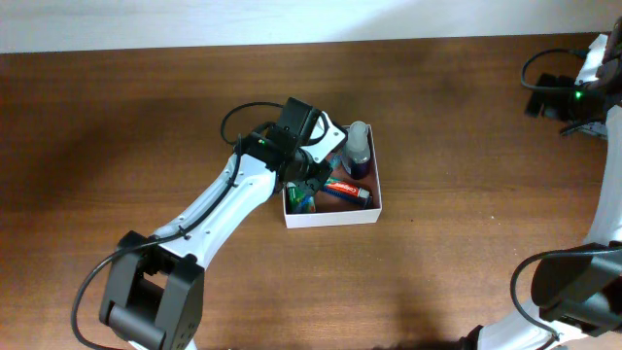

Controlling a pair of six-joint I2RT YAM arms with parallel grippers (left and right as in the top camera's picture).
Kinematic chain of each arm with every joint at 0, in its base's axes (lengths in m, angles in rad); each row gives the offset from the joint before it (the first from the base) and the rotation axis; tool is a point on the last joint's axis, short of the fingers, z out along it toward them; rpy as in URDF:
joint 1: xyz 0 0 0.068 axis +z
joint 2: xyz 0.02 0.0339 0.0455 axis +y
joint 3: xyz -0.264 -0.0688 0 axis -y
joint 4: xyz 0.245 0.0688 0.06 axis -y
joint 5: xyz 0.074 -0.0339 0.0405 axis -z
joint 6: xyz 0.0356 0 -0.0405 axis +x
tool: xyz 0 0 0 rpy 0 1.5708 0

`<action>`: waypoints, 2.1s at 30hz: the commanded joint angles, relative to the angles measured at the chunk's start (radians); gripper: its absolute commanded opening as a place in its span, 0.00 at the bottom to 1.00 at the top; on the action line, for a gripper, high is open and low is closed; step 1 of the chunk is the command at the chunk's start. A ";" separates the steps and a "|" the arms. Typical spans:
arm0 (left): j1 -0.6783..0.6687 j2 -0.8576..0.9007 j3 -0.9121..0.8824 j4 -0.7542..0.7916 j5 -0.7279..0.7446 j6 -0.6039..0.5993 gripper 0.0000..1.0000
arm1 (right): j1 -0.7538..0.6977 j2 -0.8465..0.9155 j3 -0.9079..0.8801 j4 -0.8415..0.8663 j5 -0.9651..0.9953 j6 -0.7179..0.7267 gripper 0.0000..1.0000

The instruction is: Pack container

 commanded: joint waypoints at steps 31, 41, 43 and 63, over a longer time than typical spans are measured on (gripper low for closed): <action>0.398 -0.061 0.255 -0.092 -0.318 -0.312 0.91 | -0.003 -0.002 0.008 0.003 0.002 0.000 0.98; 0.401 -0.061 0.255 -0.092 -0.328 -0.312 0.99 | -0.003 -0.002 0.008 0.003 0.002 0.000 0.98; 0.401 -0.061 0.255 -0.092 -0.328 -0.312 0.99 | -0.003 -0.002 0.008 0.003 0.002 0.000 0.98; 0.401 -0.061 0.255 -0.092 -0.328 -0.312 0.99 | 0.011 -0.071 0.008 0.095 -0.037 -0.011 0.98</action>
